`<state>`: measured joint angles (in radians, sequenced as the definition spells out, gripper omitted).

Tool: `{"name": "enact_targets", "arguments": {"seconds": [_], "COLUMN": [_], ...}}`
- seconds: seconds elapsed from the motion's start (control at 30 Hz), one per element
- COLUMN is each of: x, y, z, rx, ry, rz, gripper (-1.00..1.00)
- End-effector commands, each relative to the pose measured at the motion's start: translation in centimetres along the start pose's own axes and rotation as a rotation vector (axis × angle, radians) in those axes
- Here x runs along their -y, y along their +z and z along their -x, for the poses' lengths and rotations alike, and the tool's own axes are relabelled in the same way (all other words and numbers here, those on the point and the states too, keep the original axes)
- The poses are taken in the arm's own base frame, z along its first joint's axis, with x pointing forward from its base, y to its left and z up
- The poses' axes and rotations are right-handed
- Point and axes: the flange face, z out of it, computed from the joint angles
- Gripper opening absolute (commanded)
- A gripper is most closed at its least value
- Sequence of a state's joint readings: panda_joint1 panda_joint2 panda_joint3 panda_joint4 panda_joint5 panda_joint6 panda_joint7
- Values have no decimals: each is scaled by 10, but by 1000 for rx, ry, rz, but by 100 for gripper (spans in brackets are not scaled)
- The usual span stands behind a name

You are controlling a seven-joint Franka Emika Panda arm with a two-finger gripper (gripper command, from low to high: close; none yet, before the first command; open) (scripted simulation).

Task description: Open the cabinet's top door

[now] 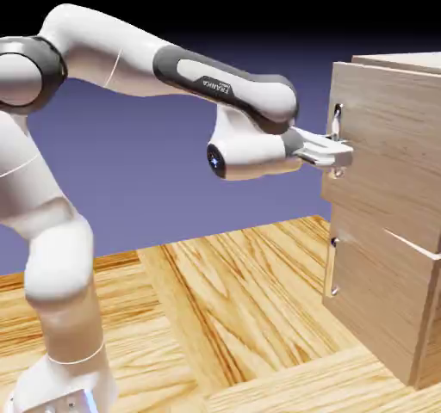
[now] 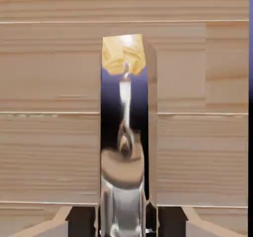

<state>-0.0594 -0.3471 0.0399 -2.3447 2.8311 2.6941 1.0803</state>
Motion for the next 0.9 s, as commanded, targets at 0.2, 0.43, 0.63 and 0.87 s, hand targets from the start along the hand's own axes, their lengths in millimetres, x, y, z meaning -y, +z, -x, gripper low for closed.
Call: {"name": "enact_targets", "arguments": {"seconds": [0.2, 0.43, 0.63, 0.87], "x": [14, 31, 49, 75], "y": [-30, -58, -80, -105], "z": [14, 31, 49, 75], "rx": [-88, -179, -261, -372], "ry": [0, 0, 0, 0], "rz": [88, 180, 262, 372], "gripper": [-100, -100, -100, -100]}}
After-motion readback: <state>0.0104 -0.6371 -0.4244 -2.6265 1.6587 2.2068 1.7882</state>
